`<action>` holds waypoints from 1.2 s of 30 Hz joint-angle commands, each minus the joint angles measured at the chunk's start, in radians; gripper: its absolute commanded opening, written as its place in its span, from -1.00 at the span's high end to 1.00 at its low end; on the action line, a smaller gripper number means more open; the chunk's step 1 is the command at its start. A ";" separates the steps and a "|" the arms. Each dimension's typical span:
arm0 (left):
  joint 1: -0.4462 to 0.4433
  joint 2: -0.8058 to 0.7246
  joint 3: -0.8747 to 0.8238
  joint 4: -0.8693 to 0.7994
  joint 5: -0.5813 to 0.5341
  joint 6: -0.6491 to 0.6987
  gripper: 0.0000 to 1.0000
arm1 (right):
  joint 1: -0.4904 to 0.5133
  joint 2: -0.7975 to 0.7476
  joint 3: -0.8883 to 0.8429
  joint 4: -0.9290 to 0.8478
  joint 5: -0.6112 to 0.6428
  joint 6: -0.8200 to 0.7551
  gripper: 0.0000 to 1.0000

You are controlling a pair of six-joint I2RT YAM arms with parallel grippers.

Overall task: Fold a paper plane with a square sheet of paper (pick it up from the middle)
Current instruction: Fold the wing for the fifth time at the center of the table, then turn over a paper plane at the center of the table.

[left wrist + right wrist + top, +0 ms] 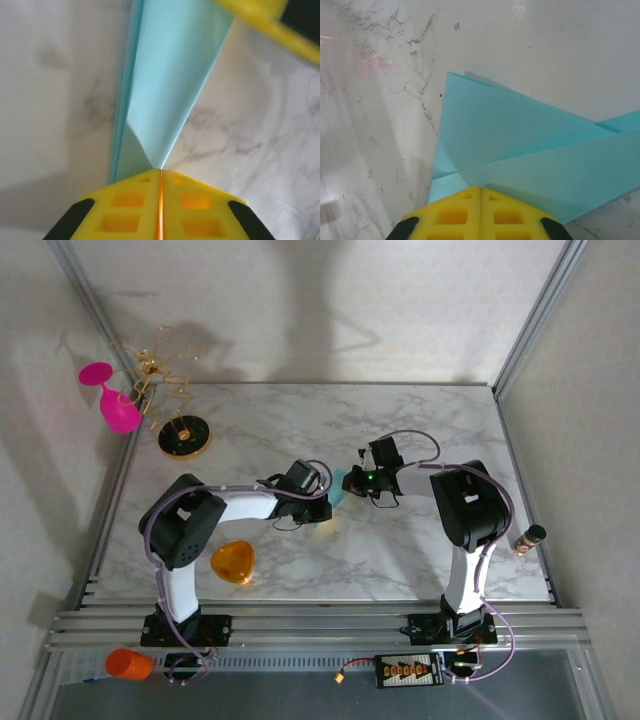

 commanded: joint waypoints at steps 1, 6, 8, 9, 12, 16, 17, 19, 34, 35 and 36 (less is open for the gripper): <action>-0.022 -0.053 -0.077 -0.202 0.005 0.046 0.77 | -0.002 0.063 -0.011 -0.095 0.112 -0.001 1.00; -0.016 -0.120 -0.055 -0.272 -0.043 0.077 0.71 | -0.003 0.039 0.006 -0.101 0.101 -0.018 1.00; -0.003 -0.140 -0.018 -0.256 -0.062 0.068 0.70 | -0.001 0.021 0.022 -0.104 0.087 -0.028 1.00; 0.006 -0.151 -0.001 -0.244 -0.077 0.060 0.67 | -0.001 0.006 0.034 -0.112 0.082 -0.032 1.00; 0.044 -0.188 0.034 -0.212 -0.142 0.047 0.53 | 0.007 -0.047 0.078 -0.147 0.080 -0.046 0.90; 0.115 -0.247 0.030 -0.176 -0.225 0.033 0.14 | 0.022 -0.130 0.112 -0.207 0.126 -0.040 0.55; 0.132 -0.267 0.025 -0.169 -0.253 0.035 -0.01 | 0.028 -0.147 0.115 -0.227 0.154 -0.032 0.44; 0.164 -0.300 0.009 -0.155 -0.303 0.047 -0.24 | 0.043 -0.177 0.118 -0.269 0.224 -0.012 0.28; 0.345 -0.489 -0.176 0.008 -0.410 0.099 -0.99 | 0.269 -0.048 0.357 -0.621 0.764 0.295 -0.49; 0.354 -0.490 -0.180 0.010 -0.392 0.105 -0.99 | 0.273 -0.023 0.381 -0.652 0.796 0.322 -0.49; 0.361 -0.490 -0.181 0.009 -0.383 0.110 -0.99 | 0.304 -0.001 0.407 -0.679 0.822 0.346 -0.48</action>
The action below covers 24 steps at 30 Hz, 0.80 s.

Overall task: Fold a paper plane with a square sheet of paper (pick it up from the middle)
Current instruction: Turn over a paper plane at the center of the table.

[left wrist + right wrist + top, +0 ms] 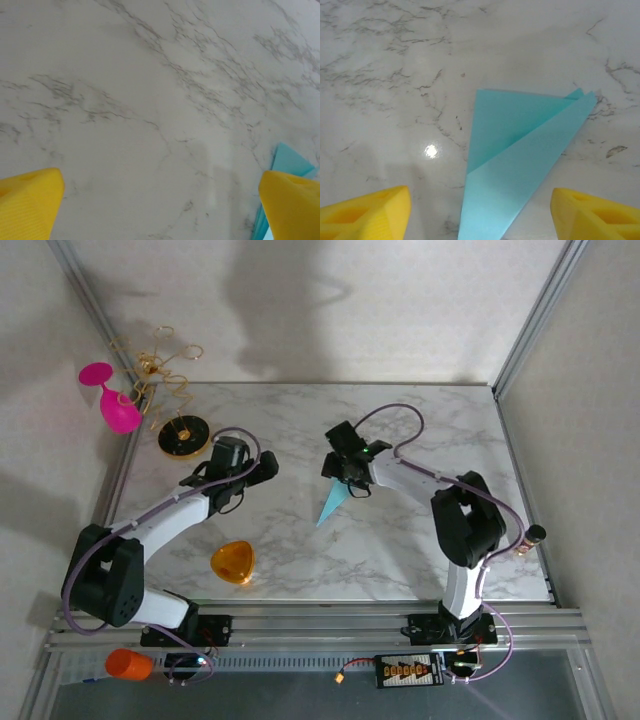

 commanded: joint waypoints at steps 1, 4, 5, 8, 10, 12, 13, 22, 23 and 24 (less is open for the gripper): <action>0.027 -0.021 -0.012 0.037 0.036 0.032 -0.99 | 0.050 0.083 0.089 -0.164 0.175 0.133 -0.45; 0.046 -0.016 -0.010 0.037 0.057 0.042 -0.99 | 0.073 0.155 0.180 -0.263 0.222 0.191 -0.33; 0.053 -0.013 -0.011 0.043 0.066 0.039 -0.99 | 0.076 0.180 0.208 -0.292 0.221 0.208 -0.27; 0.065 -0.012 -0.022 0.064 0.096 0.034 -0.99 | 0.083 0.246 0.275 -0.351 0.205 0.236 -0.10; 0.072 -0.010 -0.023 0.068 0.103 0.033 -0.99 | 0.089 0.278 0.312 -0.388 0.208 0.257 -0.02; 0.077 -0.009 -0.026 0.069 0.109 0.033 -0.99 | 0.092 0.299 0.334 -0.415 0.217 0.275 -0.01; 0.077 -0.008 -0.026 0.072 0.113 0.031 -0.99 | 0.093 0.307 0.339 -0.419 0.218 0.278 0.00; 0.083 0.002 -0.038 0.079 0.132 0.025 -0.99 | 0.094 0.330 0.366 -0.447 0.230 0.296 0.19; 0.082 0.003 -0.038 0.080 0.133 0.025 -0.99 | 0.094 0.329 0.366 -0.449 0.231 0.297 0.20; 0.083 0.003 -0.036 0.079 0.136 0.025 -0.99 | 0.094 0.327 0.367 -0.449 0.230 0.297 0.22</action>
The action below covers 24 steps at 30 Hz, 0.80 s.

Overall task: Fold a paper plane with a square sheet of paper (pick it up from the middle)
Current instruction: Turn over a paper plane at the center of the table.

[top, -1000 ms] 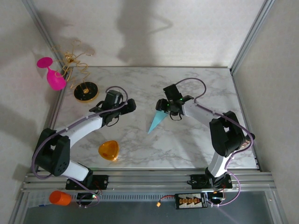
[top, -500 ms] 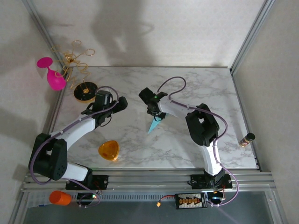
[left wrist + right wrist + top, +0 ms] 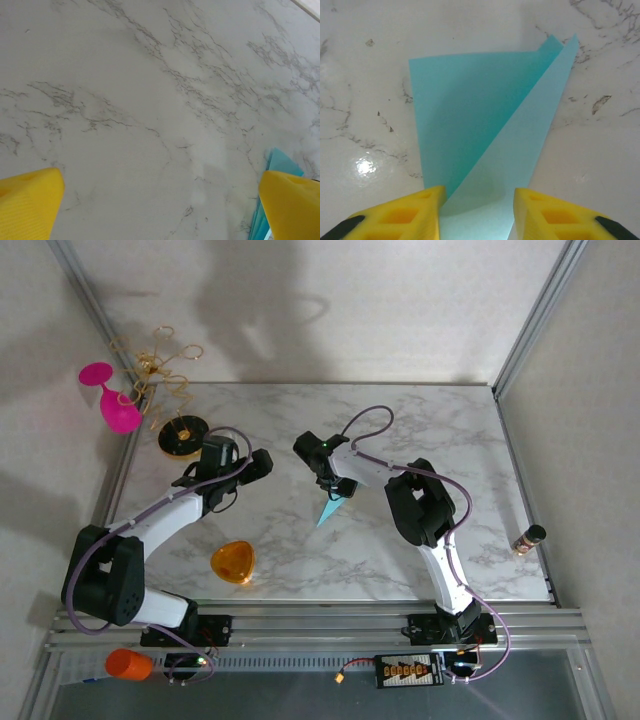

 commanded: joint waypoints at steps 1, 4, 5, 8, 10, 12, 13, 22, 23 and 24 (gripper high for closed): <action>0.010 0.003 -0.007 0.023 0.020 0.004 -0.99 | 0.012 0.015 0.027 -0.047 0.045 0.029 0.23; 0.010 0.009 -0.005 0.023 0.028 0.004 -0.99 | 0.012 0.012 0.029 -0.046 0.043 0.029 0.29; 0.011 0.011 -0.005 0.023 0.029 0.004 -0.99 | 0.012 0.012 0.030 -0.047 0.043 0.027 0.32; 0.011 0.015 -0.004 0.021 0.029 0.003 -0.99 | 0.013 0.008 0.029 -0.047 0.046 0.028 0.36; 0.011 0.016 -0.004 0.020 0.029 0.002 -0.99 | 0.012 0.003 0.023 -0.043 0.052 0.029 0.42; 0.012 0.016 -0.002 0.021 0.029 0.001 -0.99 | 0.012 0.000 0.022 -0.043 0.056 0.030 0.51; 0.013 0.016 -0.001 0.020 0.028 0.001 -0.99 | 0.013 -0.001 0.021 -0.043 0.059 0.030 0.55; 0.026 0.002 -0.006 0.020 0.017 -0.014 -0.99 | 0.012 -0.046 0.017 -0.023 0.097 0.013 0.96; 0.032 0.000 -0.008 0.024 0.017 -0.021 -0.99 | 0.012 -0.058 0.011 -0.002 0.096 -0.004 0.98; 0.036 -0.005 -0.012 0.028 0.021 -0.030 -0.99 | 0.011 -0.076 -0.001 0.030 0.092 -0.031 1.00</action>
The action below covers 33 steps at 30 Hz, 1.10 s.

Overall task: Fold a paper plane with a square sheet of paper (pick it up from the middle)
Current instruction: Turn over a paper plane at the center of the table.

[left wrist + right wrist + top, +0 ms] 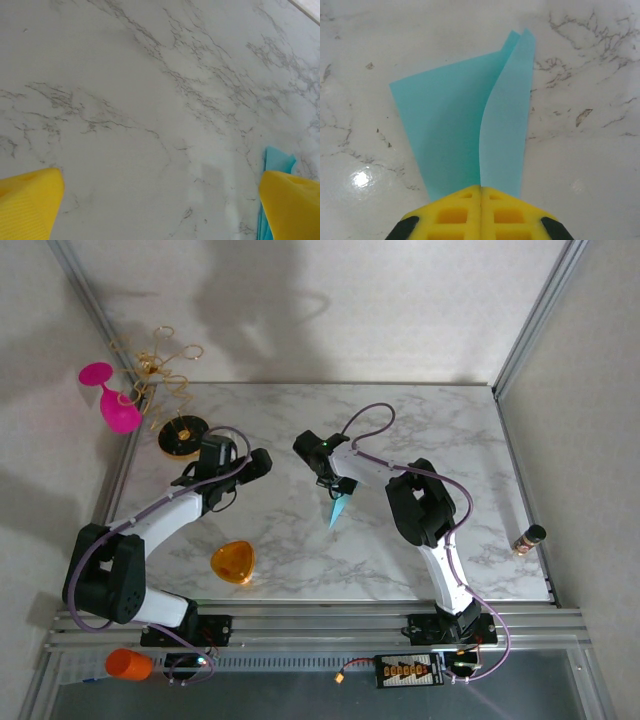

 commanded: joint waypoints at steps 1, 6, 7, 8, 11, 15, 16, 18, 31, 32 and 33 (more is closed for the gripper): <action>0.024 -0.018 -0.016 0.021 0.008 -0.033 -0.99 | 0.011 -0.087 -0.022 0.073 0.028 -0.064 1.00; 0.063 -0.030 -0.048 0.057 0.061 -0.081 -0.99 | 0.009 -0.212 -0.137 0.364 -0.109 -0.246 1.00; 0.074 -0.033 -0.060 0.074 0.079 -0.095 -0.99 | 0.009 -0.236 -0.169 0.440 -0.158 -0.286 1.00; 0.083 -0.035 -0.073 0.090 0.095 -0.108 -0.99 | 0.009 -0.254 -0.197 0.505 -0.199 -0.317 1.00; 0.122 -0.041 -0.119 0.156 0.163 -0.166 -0.99 | 0.005 -0.300 -0.281 0.696 -0.347 -0.380 1.00; 0.155 -0.042 -0.174 0.238 0.245 -0.234 -0.95 | -0.013 -0.304 -0.359 0.879 -0.518 -0.387 1.00; 0.157 -0.042 -0.182 0.250 0.260 -0.246 -0.93 | -0.016 -0.298 -0.371 0.913 -0.551 -0.384 1.00; 0.156 -0.046 -0.197 0.265 0.279 -0.263 -0.91 | -0.022 -0.289 -0.396 0.976 -0.604 -0.376 1.00; 0.142 0.022 -0.245 0.304 0.415 -0.309 -0.68 | -0.106 -0.234 -0.597 1.340 -0.884 -0.242 1.00; 0.136 0.033 -0.245 0.319 0.425 -0.314 -0.65 | -0.110 -0.226 -0.606 1.354 -0.896 -0.234 1.00; 0.128 0.044 -0.244 0.334 0.439 -0.320 -0.62 | -0.112 -0.221 -0.615 1.366 -0.906 -0.228 1.00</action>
